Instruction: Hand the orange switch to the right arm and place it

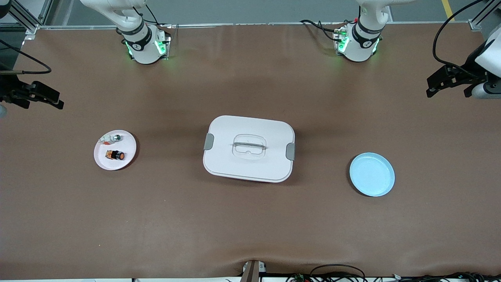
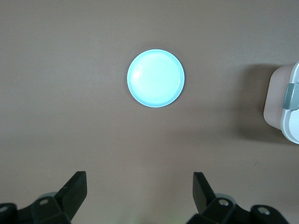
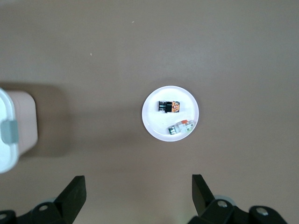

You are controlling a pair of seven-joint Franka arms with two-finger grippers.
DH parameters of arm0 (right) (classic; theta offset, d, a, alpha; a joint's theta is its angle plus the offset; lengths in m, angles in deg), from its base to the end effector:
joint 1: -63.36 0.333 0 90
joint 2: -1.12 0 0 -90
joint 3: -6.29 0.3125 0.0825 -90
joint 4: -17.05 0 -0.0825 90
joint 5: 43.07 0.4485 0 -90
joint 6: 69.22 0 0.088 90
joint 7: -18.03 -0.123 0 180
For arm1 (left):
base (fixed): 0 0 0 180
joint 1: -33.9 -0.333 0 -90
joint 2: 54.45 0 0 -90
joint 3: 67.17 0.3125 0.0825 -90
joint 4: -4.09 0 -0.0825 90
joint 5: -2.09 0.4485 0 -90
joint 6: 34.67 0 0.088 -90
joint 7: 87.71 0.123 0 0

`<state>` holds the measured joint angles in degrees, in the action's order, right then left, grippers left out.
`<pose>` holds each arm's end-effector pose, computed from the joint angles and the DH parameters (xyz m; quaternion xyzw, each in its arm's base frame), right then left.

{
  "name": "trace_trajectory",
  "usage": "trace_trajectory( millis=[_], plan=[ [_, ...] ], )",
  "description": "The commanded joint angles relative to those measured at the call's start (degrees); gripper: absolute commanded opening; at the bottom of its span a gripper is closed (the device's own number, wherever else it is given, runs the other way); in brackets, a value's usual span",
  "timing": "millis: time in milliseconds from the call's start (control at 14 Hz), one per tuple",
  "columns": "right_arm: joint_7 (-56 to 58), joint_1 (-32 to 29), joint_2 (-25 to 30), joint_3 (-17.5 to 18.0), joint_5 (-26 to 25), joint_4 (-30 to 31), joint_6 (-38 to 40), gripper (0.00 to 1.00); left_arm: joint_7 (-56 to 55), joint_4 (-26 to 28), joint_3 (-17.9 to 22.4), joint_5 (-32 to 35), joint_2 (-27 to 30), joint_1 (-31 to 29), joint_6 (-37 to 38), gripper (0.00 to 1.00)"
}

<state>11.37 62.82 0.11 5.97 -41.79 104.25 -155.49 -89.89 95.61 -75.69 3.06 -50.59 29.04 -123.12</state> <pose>0.6175 -0.0064 0.6146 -0.9977 0.0650 0.0175 0.0102 0.5947 -0.0387 0.6289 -0.9998 0.0125 -0.0072 0.0131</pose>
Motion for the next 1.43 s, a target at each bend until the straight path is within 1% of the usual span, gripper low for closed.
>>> trace_trajectory(
  millis=[0,143,287,358,502,788,932,1218,1362],
  plan=[
    [-10.46,2.90,0.57,0.23,-1.10,-1.15,0.39,1.00,1.04,-0.02,-0.18,-0.88,0.79,-0.50,-0.14,1.00],
    [-9.18,2.38,1.35,-0.38,-1.28,-1.24,0.66,1.00,0.95,-0.37,-0.18,-0.88,0.44,-0.50,-0.14,1.00],
    [2.29,0.20,2.24,-0.48,-1.72,-1.07,0.92,1.00,1.03,-0.46,-0.18,-0.88,0.35,-0.50,-0.14,1.00],
    [4.52,-1.56,2.50,-0.48,-1.03,-0.63,1.18,1.00,1.03,-0.46,-0.18,-0.88,0.27,-0.50,-0.14,1.00],
    [4.46,-2.01,2.77,-0.39,-0.93,-0.45,1.80,1.00,1.30,-0.46,-0.18,-0.88,0.27,-0.50,-0.14,1.00],
    [5.16,-2.01,4.43,-0.39,-0.58,2.44,1.54,1.00,1.39,-0.46,-0.18,-0.88,0.27,-0.59,-0.14,1.00],
    [5.34,-2.01,4.79,-0.39,-0.58,2.89,1.80,1.00,1.39,-0.46,-0.18,-0.88,0.27,-0.50,-0.14,1.00],
    [5.60,-1.84,7.77,-0.39,-0.49,7.53,0.05,1.00,1.47,-0.55,-0.18,-0.88,0.18,-0.50,-0.14,1.00],
    [7.70,-2.01,8.22,-0.39,-0.49,8.07,-0.40,1.00,1.39,-0.55,-0.18,-0.88,0.18,-0.50,-0.14,1.00]
  ],
)
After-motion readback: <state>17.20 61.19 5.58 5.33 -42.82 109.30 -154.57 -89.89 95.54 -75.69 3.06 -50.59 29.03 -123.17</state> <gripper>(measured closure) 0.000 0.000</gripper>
